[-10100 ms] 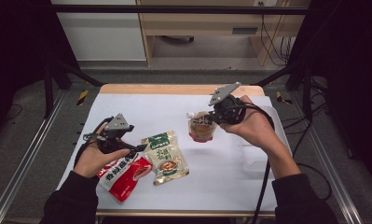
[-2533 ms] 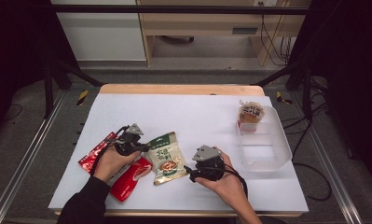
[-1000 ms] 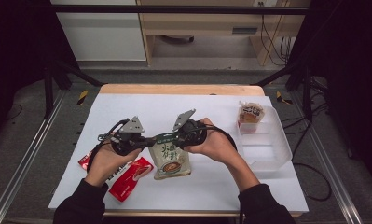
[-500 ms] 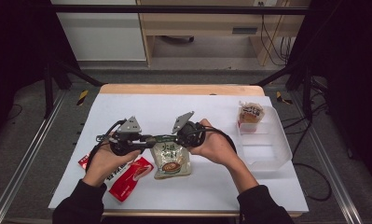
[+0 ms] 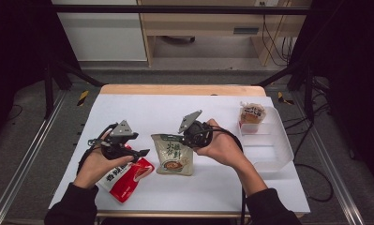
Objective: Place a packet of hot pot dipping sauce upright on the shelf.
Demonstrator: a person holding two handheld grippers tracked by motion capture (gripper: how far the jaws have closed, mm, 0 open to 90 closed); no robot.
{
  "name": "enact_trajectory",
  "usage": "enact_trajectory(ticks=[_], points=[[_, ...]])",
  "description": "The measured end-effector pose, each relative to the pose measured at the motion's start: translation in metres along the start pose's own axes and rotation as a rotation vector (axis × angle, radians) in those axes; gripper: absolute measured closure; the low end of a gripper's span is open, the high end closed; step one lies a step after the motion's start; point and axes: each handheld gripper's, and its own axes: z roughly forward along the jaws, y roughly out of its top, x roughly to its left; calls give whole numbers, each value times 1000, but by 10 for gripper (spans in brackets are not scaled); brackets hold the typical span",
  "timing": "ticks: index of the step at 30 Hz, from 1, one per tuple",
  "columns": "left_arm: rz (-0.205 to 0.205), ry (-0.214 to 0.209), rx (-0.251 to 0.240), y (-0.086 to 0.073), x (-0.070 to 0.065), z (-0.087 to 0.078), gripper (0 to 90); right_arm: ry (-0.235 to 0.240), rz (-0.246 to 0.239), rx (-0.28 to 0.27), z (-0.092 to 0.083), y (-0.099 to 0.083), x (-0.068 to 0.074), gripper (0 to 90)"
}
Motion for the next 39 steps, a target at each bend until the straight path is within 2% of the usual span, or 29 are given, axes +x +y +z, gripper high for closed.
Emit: enact_trajectory(ticks=[2,12,16,20,23,31,34,39], points=[[-18,2,7,-4,4,0,165,-6,7,-1,-4,-2,0,900],[-58,5,29,-15,15,-3,117,3,1,-31,-16,-4,4,900],[-74,16,30,-19,19,-4,94,-12,-4,-37,-26,-5,5,900],[-77,19,38,-22,21,-4,91,-25,6,-44,-33,-7,2,900],[-82,17,48,-25,23,-2,90,-31,13,-58,-44,-9,-3,900],[-83,19,57,-27,23,0,90,-54,9,-71,-65,-11,-8,900],[-80,26,67,-29,25,0,90,-82,14,-76,-77,-15,-13,900],[-84,34,67,-31,26,0,90,-101,12,-82,-89,-17,-18,900]])
